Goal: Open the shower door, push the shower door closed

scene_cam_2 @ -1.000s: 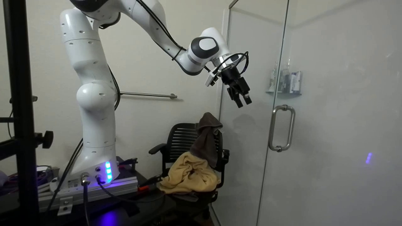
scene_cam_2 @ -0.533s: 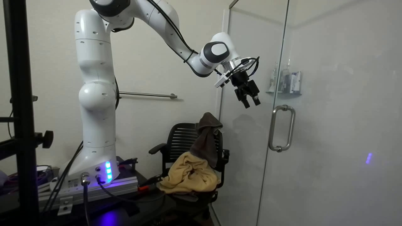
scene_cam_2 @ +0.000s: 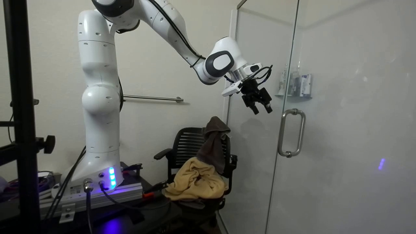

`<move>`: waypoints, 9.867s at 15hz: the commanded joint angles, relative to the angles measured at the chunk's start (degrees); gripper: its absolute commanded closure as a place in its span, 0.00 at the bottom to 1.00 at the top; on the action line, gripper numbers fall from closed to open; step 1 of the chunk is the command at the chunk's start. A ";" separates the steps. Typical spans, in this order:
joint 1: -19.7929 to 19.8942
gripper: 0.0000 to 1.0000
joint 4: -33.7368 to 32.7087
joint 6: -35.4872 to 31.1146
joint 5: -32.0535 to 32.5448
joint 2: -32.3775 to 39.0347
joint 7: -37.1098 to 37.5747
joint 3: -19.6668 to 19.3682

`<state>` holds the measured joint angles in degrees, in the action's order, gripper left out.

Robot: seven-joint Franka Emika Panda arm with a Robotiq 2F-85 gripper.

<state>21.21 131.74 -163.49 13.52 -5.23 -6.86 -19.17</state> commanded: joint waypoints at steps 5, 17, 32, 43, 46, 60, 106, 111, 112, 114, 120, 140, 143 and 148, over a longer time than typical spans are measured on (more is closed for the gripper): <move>0.21 0.00 0.19 -8.29 -10.77 5.84 -16.44 -4.64; 0.66 0.00 -13.51 -6.58 -27.96 16.82 -22.15 -0.97; -2.98 0.46 -22.41 -6.63 -26.66 24.65 -17.40 -2.06; -11.59 0.94 -16.15 -5.56 -6.57 20.21 2.73 -12.53; -16.87 0.94 -15.36 -1.49 -0.23 18.77 7.89 -17.57; -37.48 0.94 -8.65 14.36 31.94 9.79 31.40 -33.96; -5.34 0.00 18.66 23.50 40.54 -34.69 7.10 -0.53; -6.35 0.00 25.28 19.88 35.16 -49.84 -12.57 -6.69; -6.32 0.00 26.00 18.48 35.45 -52.10 -16.03 -8.61; -6.64 0.00 26.49 13.63 36.44 -54.57 -21.70 -13.59; -15.91 0.00 25.10 -2.55 31.97 -53.10 -29.09 -28.40; -17.02 0.00 17.19 -11.83 25.78 -26.77 -24.36 -22.20; -17.90 0.00 13.30 -12.07 22.18 -22.18 -25.08 -21.32; -15.96 0.00 3.90 -11.89 17.15 -10.23 -23.42 -15.67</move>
<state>3.06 143.84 -173.68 33.73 -25.80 -30.75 -38.85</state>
